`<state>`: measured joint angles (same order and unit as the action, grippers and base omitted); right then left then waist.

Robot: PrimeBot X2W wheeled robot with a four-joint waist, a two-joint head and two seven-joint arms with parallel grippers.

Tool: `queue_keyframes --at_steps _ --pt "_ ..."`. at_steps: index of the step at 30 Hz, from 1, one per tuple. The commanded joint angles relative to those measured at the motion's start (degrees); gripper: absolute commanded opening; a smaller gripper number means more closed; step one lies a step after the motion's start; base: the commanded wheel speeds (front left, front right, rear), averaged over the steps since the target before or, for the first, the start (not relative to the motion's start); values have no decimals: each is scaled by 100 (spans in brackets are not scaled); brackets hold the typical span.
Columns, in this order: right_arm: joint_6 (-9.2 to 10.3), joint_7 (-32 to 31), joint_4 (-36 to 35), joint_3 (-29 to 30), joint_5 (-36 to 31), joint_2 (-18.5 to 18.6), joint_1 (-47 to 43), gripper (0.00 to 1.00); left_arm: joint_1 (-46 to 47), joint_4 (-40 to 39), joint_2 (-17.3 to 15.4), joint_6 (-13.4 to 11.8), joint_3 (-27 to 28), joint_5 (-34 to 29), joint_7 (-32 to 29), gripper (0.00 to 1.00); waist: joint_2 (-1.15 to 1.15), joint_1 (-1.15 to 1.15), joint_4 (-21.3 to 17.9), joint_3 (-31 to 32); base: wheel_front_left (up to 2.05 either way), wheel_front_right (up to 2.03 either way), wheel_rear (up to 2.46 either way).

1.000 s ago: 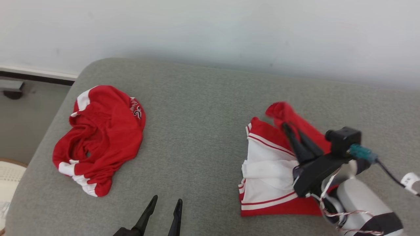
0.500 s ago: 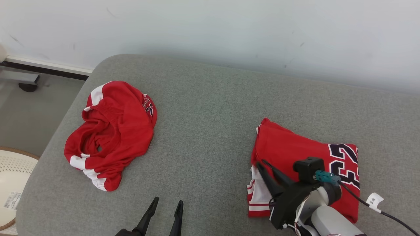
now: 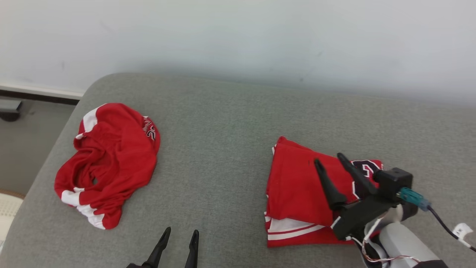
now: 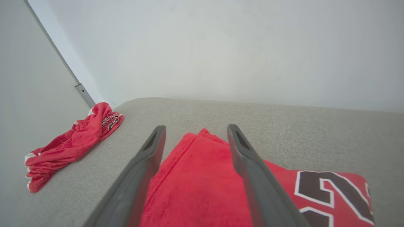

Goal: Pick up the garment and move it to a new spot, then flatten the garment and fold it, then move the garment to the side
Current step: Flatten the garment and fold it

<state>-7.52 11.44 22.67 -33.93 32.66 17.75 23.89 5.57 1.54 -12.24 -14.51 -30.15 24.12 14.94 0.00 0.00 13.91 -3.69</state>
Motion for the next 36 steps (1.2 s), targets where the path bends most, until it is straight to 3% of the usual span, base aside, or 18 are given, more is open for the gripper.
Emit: queue_keyframes --at_steps 1,11,17,29,36 --pt "6 142 -59 123 -127 109 -143 100 -126 -15 -3 -22 63 -38 29 100 0 0 -221 113 0 0 0" --pt "6 374 -107 1088 -859 59 -622 100 -257 -135 13 -114 484 -77 29 100 0 0 -866 332 0 0 0" --pt "6 377 -573 1639 -1470 -70 -1109 100 -387 -225 59 -63 777 -276 29 100 0 0 -1159 448 0 0 0" --pt "6 379 -1398 2196 -2193 -435 -2562 100 -1084 -292 394 385 1525 -982 29 100 0 0 -1467 960 0 0 0" --pt "6 379 -1692 2307 -2370 -567 -3090 100 -1429 -227 583 771 1864 -1217 29 100 0 0 -1493 1188 0 0 0"
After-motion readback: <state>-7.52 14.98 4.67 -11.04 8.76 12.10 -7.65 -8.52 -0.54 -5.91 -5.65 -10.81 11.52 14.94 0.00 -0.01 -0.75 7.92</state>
